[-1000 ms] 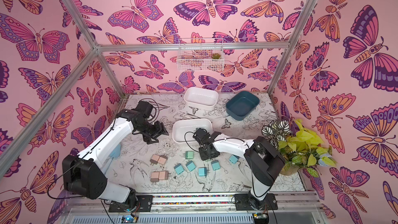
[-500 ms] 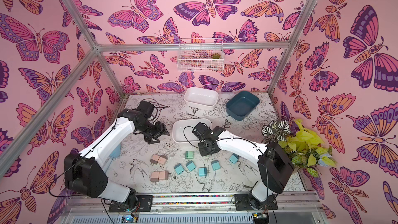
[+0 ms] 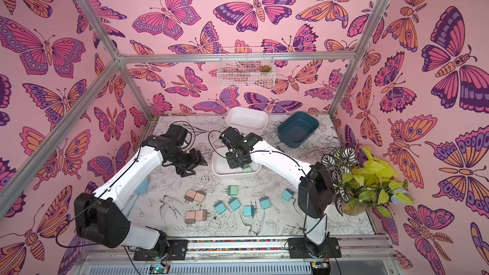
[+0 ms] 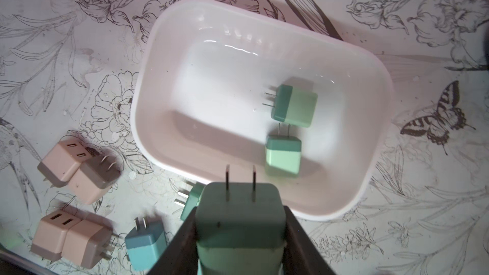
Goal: Place the plugs by color into the storage box
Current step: Pick up the plug from the center of the board, then place the plug in the storage box.
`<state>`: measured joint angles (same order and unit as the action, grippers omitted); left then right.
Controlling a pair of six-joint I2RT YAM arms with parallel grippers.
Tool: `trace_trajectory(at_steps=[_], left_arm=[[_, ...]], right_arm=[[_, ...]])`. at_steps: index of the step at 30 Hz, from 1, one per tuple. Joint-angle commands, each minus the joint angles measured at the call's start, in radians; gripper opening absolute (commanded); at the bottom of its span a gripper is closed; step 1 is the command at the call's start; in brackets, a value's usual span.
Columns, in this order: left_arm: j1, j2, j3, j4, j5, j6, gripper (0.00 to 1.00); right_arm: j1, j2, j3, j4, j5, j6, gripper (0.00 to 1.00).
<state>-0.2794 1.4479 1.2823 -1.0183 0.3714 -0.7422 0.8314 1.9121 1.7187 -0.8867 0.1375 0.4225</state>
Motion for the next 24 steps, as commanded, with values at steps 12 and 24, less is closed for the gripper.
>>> trace_trajectory(at_steps=[12, 24], left_arm=[[0.006, -0.105, -0.078, -0.011, -0.014, -0.051, 0.70], [-0.005, -0.117, -0.070, -0.012, -0.015, -0.057, 0.70]], right_arm=[[-0.045, 0.314, 0.209, 0.073, -0.056, -0.064, 0.42], [-0.048, 0.433, 0.287, 0.100, -0.072, -0.032, 0.43]])
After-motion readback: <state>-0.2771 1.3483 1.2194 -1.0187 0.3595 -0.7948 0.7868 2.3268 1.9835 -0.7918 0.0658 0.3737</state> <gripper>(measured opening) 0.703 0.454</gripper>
